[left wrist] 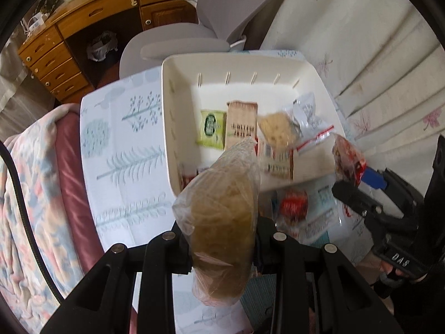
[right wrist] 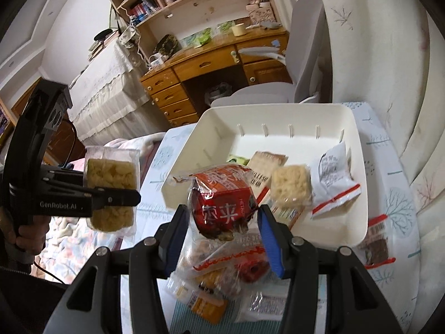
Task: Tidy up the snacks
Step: 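Carry the puff bag and red packet into the white tray and open both tools, then move both tools out of the tray back toward the remaining snacks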
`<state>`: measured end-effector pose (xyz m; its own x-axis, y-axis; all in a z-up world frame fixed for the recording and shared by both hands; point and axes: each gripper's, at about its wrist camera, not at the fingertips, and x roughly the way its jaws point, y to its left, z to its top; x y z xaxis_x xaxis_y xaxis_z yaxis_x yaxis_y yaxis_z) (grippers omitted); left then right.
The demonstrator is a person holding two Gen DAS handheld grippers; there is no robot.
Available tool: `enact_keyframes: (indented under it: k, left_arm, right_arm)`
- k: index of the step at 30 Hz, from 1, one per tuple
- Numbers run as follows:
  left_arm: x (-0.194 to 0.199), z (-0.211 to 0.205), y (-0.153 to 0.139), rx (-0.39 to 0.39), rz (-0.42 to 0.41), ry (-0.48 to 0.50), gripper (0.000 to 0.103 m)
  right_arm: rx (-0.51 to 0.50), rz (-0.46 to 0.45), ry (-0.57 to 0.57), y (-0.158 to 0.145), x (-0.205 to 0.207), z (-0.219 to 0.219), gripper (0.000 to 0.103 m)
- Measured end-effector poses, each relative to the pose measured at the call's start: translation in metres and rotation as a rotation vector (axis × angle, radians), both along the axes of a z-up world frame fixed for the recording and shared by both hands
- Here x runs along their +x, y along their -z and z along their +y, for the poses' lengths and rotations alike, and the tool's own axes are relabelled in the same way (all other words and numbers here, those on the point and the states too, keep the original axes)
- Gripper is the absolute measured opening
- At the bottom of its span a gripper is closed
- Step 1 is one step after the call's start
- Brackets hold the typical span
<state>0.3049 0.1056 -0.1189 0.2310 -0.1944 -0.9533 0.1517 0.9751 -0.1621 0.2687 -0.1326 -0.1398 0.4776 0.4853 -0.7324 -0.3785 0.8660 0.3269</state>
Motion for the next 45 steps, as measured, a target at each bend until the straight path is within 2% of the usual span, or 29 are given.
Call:
enact_keyframes:
  k: [9, 10, 12, 13, 14, 21, 36, 45]
  left_arm:
    - [0.038, -0.003, 0.010, -0.039, -0.029, -0.005, 0.030]
    - [0.039, -0.003, 0.011, -0.039, -0.033, -0.008, 0.033]
    - [0.042, -0.004, 0.013, -0.043, -0.043, -0.017, 0.042]
    - [0.043, -0.004, 0.014, -0.045, -0.043, -0.020, 0.060]
    - [0.043, -0.004, 0.014, -0.041, -0.044, -0.025, 0.072]
    - [0.039, -0.003, 0.015, -0.031, -0.039, -0.042, 0.073]
    - [0.001, -0.004, 0.000, -0.029, -0.058, -0.060, 0.073]
    - [-0.037, 0.001, -0.006, -0.026, -0.059, -0.107, 0.076]
  right_arm:
    - [-0.006, -0.003, 0.048, 0.008, 0.016, -0.001, 0.052]
    - [-0.006, 0.001, 0.048, 0.010, 0.018, 0.000, 0.052]
    - [-0.016, 0.006, 0.054, 0.012, 0.019, 0.000, 0.054]
    - [-0.024, 0.014, 0.058, 0.013, 0.021, 0.000, 0.054]
    - [-0.030, 0.026, 0.061, 0.015, 0.022, 0.000, 0.055]
    - [-0.027, 0.055, 0.094, 0.019, 0.025, -0.005, 0.062]
    - [0.007, 0.044, 0.117, 0.003, 0.003, -0.020, 0.062]
    - [0.038, 0.078, 0.104, 0.000, -0.014, -0.026, 0.062]
